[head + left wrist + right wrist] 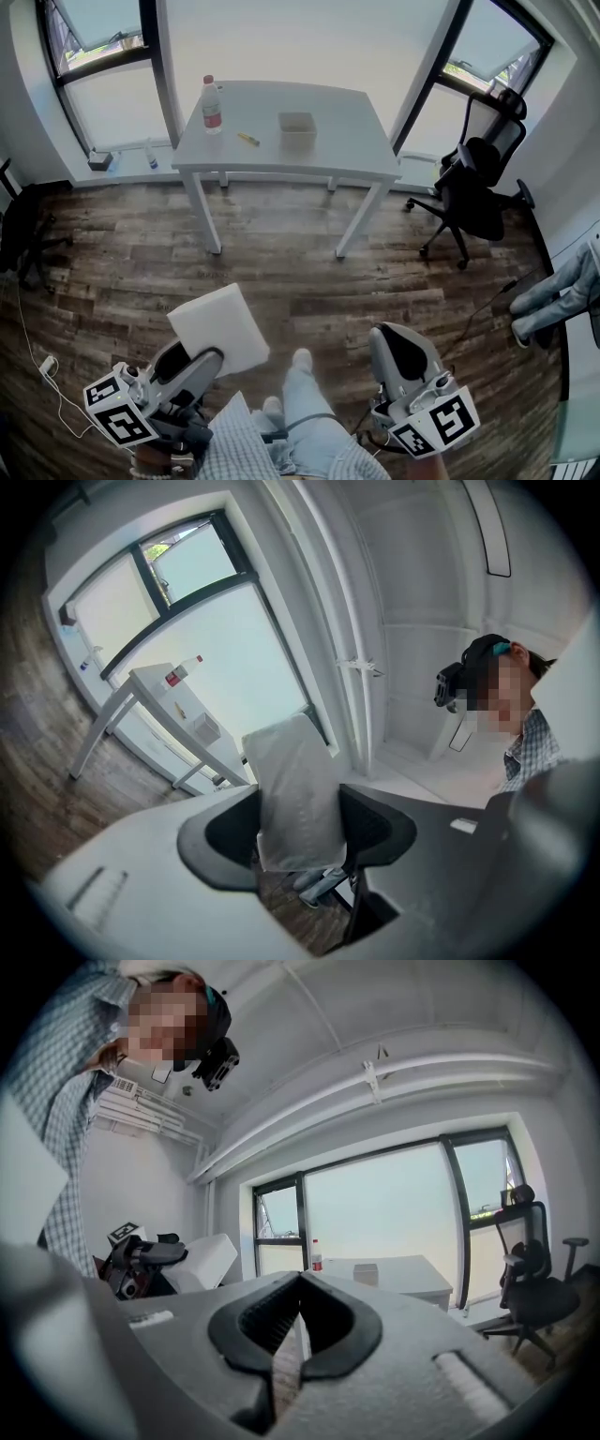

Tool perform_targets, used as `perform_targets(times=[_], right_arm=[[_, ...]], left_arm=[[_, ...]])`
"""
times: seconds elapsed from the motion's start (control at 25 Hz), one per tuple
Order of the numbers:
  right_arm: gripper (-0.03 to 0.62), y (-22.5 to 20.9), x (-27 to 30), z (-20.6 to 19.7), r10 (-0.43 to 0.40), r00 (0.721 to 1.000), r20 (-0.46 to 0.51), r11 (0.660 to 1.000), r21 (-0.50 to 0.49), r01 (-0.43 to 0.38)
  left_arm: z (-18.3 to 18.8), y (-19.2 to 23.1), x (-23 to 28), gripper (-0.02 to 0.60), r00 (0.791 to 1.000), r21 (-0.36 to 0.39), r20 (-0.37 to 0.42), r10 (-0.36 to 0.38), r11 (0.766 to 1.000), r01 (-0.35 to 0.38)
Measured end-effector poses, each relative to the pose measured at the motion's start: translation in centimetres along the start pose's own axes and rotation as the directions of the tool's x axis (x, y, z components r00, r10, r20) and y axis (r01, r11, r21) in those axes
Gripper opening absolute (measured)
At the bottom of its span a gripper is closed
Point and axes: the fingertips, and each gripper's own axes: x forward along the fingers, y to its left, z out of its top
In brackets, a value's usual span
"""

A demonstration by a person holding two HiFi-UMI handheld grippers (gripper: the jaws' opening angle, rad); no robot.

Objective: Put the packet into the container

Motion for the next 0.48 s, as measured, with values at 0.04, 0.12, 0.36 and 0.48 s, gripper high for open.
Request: perform_targets(times=[0.04,0.12,0.36,0.48], right_arm=[[0.002,-0.3,0.2,-0.1,-0.007,1.000,-0.006,1.000,-0.015,0.007],[0.000,-0.8,0.7,-0.3,-0.014,1.000,-0.012,0.999,-0.041,0.013],[0.002,-3.8,2.5,0.5,-0.049,0.998,0.039,0.998,-0.040,0.051],[0.002,-5.9,4.0,1.1,-0.052,0.997,0.054,0.998,-0.032,0.054]], left_arm=[[0.0,0.1,0.1,0.258,1.000,0.002,0.003,0.005,1.000,-0.005],[0.1,0.3,0.3,0.258,1.000,0.000,0.013,0.013,1.000,-0.013],[1.2,1.3,2.5,0.258,0.999,0.005,0.040,0.033,0.999,-0.033],[2.1,1.5,4.2,0.258,0.998,0.012,0.055,0.037,0.999,-0.038]])
